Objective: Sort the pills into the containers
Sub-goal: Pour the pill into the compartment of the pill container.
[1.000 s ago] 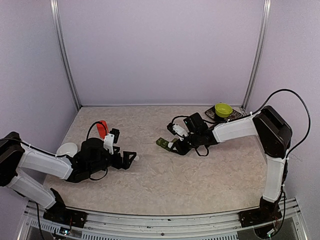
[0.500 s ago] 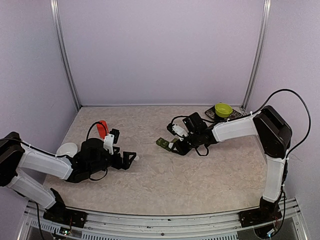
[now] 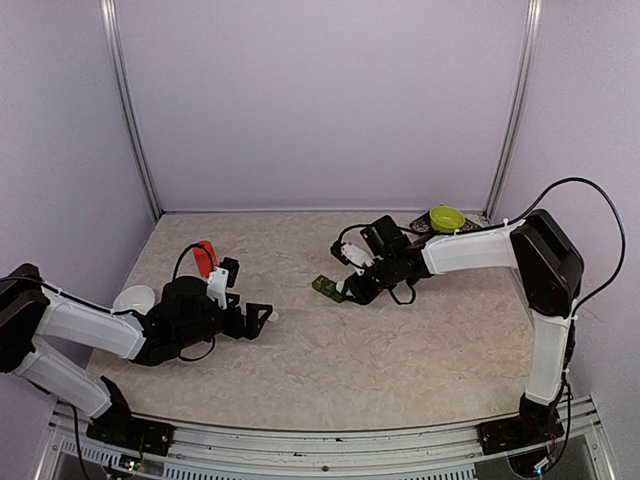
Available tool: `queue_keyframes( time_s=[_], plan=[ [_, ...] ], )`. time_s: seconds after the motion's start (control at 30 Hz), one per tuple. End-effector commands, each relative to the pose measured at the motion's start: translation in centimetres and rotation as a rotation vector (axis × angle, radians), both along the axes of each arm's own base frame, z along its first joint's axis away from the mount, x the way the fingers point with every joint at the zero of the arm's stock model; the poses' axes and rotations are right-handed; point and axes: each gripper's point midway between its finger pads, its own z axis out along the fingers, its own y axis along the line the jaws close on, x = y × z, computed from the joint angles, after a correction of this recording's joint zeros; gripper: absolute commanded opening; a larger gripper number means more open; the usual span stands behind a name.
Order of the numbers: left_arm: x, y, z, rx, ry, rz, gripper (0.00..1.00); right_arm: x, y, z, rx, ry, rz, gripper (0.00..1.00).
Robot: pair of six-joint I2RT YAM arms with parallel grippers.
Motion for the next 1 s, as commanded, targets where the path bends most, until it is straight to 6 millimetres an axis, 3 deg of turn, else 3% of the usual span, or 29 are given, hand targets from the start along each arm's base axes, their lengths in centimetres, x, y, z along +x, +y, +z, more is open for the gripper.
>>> queue_keyframes(
  time_s=[0.0,0.97],
  plan=[
    [0.1,0.0,0.4,-0.017,-0.014,-0.002,0.99,-0.4,0.4,-0.1,-0.031,0.019,0.013,0.05],
    [0.2,0.1,0.4,-0.016,-0.016,0.001,0.99,-0.2,0.8,-1.3,-0.053,0.044,0.01,0.06]
  ],
)
